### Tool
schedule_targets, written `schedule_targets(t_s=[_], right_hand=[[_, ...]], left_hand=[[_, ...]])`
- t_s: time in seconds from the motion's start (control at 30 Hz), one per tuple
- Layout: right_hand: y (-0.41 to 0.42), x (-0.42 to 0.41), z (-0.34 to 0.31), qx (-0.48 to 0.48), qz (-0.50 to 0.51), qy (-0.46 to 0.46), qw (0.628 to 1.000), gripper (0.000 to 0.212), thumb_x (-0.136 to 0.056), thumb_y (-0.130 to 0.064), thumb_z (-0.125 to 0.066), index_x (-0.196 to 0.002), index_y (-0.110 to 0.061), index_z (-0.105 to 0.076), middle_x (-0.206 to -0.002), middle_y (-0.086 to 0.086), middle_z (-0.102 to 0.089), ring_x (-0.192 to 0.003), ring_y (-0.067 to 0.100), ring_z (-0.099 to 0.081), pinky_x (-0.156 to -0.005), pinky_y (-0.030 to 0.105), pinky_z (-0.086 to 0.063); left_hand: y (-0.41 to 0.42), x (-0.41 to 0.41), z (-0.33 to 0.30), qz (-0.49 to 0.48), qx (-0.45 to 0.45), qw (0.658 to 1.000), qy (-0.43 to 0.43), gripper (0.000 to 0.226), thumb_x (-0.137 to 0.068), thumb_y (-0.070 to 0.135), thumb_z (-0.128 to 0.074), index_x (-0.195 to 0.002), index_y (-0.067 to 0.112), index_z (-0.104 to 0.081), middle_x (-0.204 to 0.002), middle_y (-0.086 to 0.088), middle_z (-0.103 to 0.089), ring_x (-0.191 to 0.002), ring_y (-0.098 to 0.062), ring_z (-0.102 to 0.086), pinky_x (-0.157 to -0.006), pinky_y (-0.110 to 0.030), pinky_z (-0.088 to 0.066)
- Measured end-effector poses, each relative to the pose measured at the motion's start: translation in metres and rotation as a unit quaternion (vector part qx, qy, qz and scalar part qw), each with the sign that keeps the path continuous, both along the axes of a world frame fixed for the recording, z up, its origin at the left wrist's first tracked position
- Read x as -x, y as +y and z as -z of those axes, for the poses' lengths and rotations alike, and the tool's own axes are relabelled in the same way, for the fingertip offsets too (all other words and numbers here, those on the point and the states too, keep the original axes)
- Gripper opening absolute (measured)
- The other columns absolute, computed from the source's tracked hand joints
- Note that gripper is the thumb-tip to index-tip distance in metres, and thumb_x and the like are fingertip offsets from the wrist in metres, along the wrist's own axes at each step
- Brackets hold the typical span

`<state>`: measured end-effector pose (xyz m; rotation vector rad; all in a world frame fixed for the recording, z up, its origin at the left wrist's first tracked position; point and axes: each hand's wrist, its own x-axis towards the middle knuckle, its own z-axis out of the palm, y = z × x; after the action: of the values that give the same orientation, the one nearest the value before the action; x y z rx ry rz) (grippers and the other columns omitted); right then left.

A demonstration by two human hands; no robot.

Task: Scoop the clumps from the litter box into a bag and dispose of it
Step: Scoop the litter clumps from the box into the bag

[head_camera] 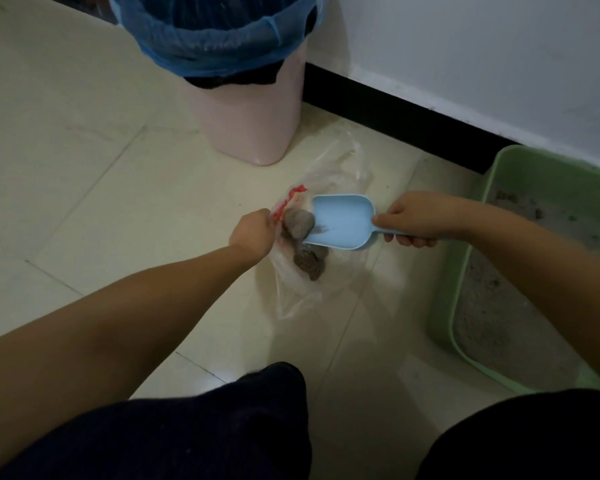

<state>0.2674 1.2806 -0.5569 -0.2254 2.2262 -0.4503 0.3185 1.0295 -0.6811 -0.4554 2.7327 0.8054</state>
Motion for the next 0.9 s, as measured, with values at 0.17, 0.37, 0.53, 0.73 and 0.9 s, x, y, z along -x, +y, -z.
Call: schedule_targets(t_s=[0.17,0.37,0.53,0.73,0.9], right_hand=[[0.007,-0.007,-0.005,-0.056,-0.048,0.020,0.997,0.046,-0.097,-0.040,-0.041,-0.079,-0.005,-0.065,-0.056,0.001,-0.056,-0.044,0.015,-0.046,-0.046,0.023,-0.041],[0.029,-0.017,-0.020,-0.053,-0.030,0.048,0.997,0.045,-0.098,-0.038,-0.039,-0.082,-0.005,-0.065,-0.059,0.003,-0.057,-0.046,0.015,-0.046,-0.050,0.025,-0.042],[0.078,-0.030,-0.031,0.082,0.115,0.044,0.989,0.045,-0.098,-0.043,-0.041,-0.082,-0.007,-0.064,-0.059,0.003,-0.052,-0.044,0.013,-0.042,-0.045,0.023,-0.036],[0.186,-0.067,-0.043,0.134,0.281,0.195,0.930,0.042,-0.098,-0.042,-0.039,-0.078,-0.009,-0.057,-0.060,0.002,-0.053,-0.048,0.014,-0.046,-0.052,0.026,-0.040],[0.274,-0.098,-0.017,-0.016,0.304,0.257,0.917,0.038,-0.099,-0.032,-0.041,-0.095,-0.002,-0.063,-0.083,0.012,-0.063,-0.075,0.026,-0.059,-0.071,0.032,-0.043]], left_hand=[[0.000,0.003,-0.007,0.006,0.027,1.000,0.008,0.033,-0.100,0.022,-0.034,-0.094,-0.001,-0.057,-0.101,-0.023,-0.062,-0.094,-0.036,-0.058,-0.072,-0.033,-0.040],[0.011,0.003,-0.022,0.003,0.079,0.996,-0.029,0.032,-0.099,0.026,-0.035,-0.121,0.004,-0.043,-0.112,-0.019,-0.059,-0.100,-0.037,-0.057,-0.077,-0.041,-0.045],[0.043,0.015,-0.042,0.053,0.168,0.984,0.034,0.046,-0.094,0.024,-0.044,-0.136,0.008,-0.034,-0.131,-0.019,-0.043,-0.119,-0.036,-0.043,-0.091,-0.047,-0.041],[0.149,0.027,-0.061,0.212,-0.026,0.974,0.078,0.037,-0.096,0.024,-0.043,-0.131,0.011,-0.045,-0.119,-0.014,-0.058,-0.104,-0.028,-0.056,-0.089,-0.036,-0.045],[0.245,0.004,-0.067,0.325,-0.088,0.935,-0.108,0.054,-0.100,0.038,-0.035,-0.144,0.005,-0.029,-0.141,-0.018,-0.045,-0.125,-0.031,-0.048,-0.097,-0.032,-0.039]])
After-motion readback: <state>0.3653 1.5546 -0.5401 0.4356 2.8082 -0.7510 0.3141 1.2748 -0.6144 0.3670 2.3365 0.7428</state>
